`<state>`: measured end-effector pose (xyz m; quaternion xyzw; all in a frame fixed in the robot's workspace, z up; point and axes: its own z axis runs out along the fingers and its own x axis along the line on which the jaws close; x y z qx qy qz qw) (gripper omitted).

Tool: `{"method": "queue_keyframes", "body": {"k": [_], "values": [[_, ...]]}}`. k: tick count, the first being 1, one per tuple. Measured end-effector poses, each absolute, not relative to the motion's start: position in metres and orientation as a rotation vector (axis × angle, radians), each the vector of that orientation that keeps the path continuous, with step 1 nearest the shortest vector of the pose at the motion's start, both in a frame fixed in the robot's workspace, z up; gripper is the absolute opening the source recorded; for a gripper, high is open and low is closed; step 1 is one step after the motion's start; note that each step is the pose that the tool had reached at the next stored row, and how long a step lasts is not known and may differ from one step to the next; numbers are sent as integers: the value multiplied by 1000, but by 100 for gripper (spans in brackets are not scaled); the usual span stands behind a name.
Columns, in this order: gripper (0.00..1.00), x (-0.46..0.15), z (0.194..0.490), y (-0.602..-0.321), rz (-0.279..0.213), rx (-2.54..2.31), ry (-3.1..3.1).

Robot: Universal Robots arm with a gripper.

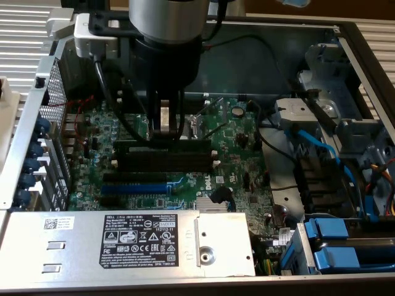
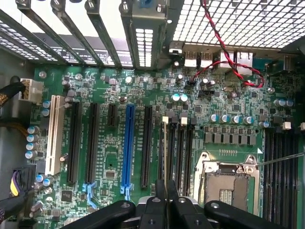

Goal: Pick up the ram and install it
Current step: 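Insert the ram into the slot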

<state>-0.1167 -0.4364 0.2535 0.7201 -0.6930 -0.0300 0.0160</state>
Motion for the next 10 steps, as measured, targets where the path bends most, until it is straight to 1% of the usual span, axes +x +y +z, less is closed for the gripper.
{"method": "queue_keyframes", "body": {"k": [10], "values": [[12, -111, 253, -443, -97, 2239, -2155]]}}
